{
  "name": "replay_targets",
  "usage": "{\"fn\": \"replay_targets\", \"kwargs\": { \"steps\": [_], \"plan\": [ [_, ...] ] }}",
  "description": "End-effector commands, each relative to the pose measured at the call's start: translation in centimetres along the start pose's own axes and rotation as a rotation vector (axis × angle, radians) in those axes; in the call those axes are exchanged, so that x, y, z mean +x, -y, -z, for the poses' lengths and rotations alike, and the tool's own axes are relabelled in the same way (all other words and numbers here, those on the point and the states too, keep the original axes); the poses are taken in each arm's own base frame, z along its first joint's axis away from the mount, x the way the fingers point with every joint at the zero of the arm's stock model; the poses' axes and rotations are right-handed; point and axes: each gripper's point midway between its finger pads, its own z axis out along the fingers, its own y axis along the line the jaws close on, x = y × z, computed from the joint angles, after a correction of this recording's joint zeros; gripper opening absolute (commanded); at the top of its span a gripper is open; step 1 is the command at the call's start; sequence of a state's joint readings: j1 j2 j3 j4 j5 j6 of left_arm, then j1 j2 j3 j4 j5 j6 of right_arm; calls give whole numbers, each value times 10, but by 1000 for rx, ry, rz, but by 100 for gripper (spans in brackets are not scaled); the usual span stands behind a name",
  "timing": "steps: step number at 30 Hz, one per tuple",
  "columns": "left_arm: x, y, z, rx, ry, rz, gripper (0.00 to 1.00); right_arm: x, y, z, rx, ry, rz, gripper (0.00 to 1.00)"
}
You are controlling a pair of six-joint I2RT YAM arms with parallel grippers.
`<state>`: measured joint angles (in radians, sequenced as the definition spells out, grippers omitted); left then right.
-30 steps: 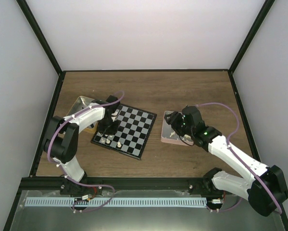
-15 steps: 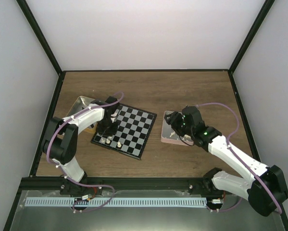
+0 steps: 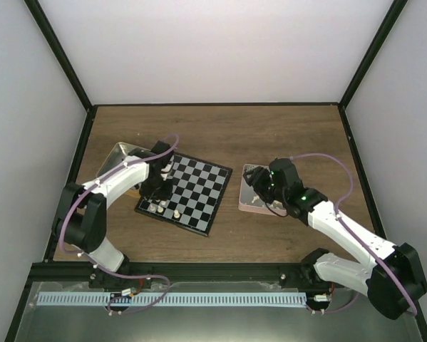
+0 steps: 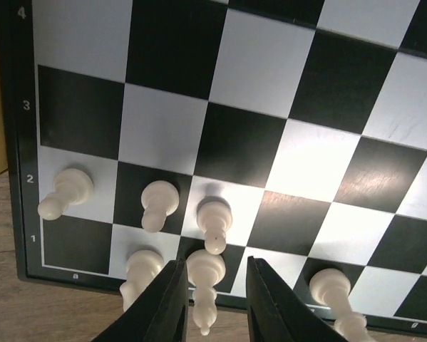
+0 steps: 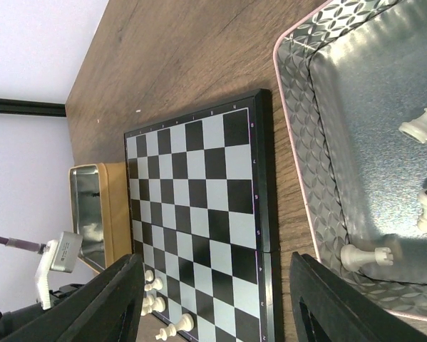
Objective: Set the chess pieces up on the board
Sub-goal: Adjust the chess piece on the chessboard.
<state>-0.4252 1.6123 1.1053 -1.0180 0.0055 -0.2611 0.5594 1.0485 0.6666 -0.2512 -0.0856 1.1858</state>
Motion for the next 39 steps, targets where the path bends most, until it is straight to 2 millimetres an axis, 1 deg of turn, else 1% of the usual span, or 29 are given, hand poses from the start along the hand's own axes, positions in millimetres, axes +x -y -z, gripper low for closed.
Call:
{"fn": "replay_targets", "kwargs": {
  "steps": [1,4,9,11,14,17,23,27,30,34,37,39],
  "plan": [
    [13,-10,0,-40,-26,29,22,-2,-2,0,-12,6,11,58],
    [18,-18,-1,-84,-35,45,21,-2,-2,0,-12,8,9,58],
    [20,-14,1,-50,-24,41,20,-1,-2,-1,-13,1,10,58],
    [21,-13,-1,-45,-31,37,16,0,-2,-2,-13,-2,9,58],
    [21,-10,-3,-34,-37,30,13,0,-2,-2,-13,-1,9,58],
    [21,-10,-4,-33,-40,28,12,-1,-3,-1,-14,1,10,58],
    [26,-8,-6,-24,-52,23,8,-1,-3,-1,-14,5,11,58],
    [28,-7,-6,-22,-52,21,7,-2,-2,-1,-11,5,10,58],
    [25,-6,-4,-15,-43,20,9,-1,-3,-1,-13,5,13,58],
    [15,-3,3,-2,-10,20,11,-2,-3,0,-14,7,14,58],
    [10,-1,12,5,17,25,17,-2,-3,0,-12,8,14,58],
    [12,-1,15,8,20,33,23,-1,-2,-1,-11,6,15,58]
  ]
}}
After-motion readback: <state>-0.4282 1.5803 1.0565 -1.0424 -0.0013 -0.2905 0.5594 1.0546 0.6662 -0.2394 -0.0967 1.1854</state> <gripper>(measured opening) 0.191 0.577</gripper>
